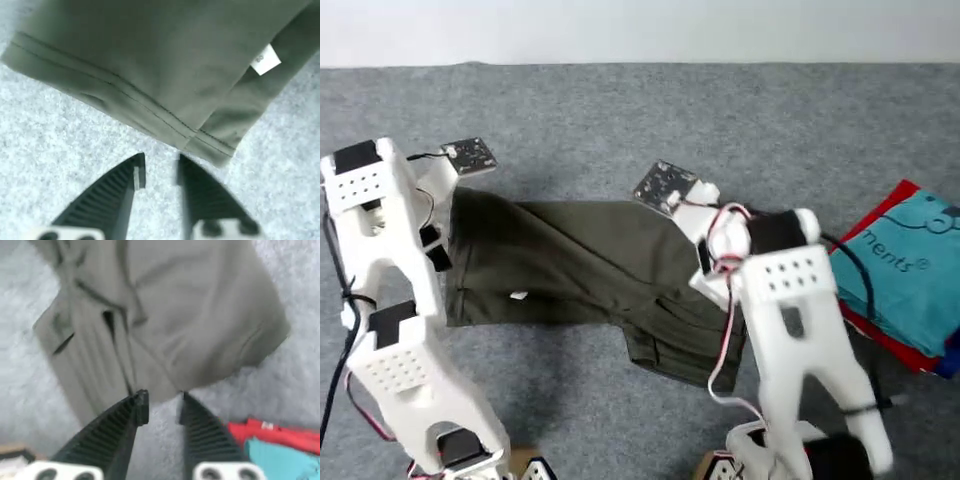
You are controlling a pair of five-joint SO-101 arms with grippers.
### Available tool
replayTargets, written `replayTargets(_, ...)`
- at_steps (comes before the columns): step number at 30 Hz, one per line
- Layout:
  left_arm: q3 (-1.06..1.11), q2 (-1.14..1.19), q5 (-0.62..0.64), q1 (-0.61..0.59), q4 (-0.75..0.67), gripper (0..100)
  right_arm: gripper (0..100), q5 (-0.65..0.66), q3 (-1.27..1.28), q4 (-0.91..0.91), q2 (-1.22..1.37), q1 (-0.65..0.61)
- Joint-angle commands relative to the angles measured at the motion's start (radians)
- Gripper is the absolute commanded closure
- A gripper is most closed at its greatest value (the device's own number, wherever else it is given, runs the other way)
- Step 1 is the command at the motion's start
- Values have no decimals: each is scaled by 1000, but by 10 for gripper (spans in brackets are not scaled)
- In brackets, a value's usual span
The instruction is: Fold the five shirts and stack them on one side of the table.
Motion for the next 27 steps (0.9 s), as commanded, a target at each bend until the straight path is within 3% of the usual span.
replayTargets(1,15,-6,60,32,-51,992,991,-110,-80,-105,88,-33)
replayTargets(8,16,169,236,46,-140,995,988,-221,-169,-128,211,-58)
replayTargets(16,21,183,238,58,-64,992,988,-241,-238,-352,401,-53)
replayTargets(19,22,186,236,58,-44,935,988,-253,-307,-400,519,-51)
replayTargets(22,22,186,235,58,-44,860,988,-331,-423,-397,659,-51)
replayTargets(27,18,176,209,63,-43,845,988,-414,-704,-285,885,-38)
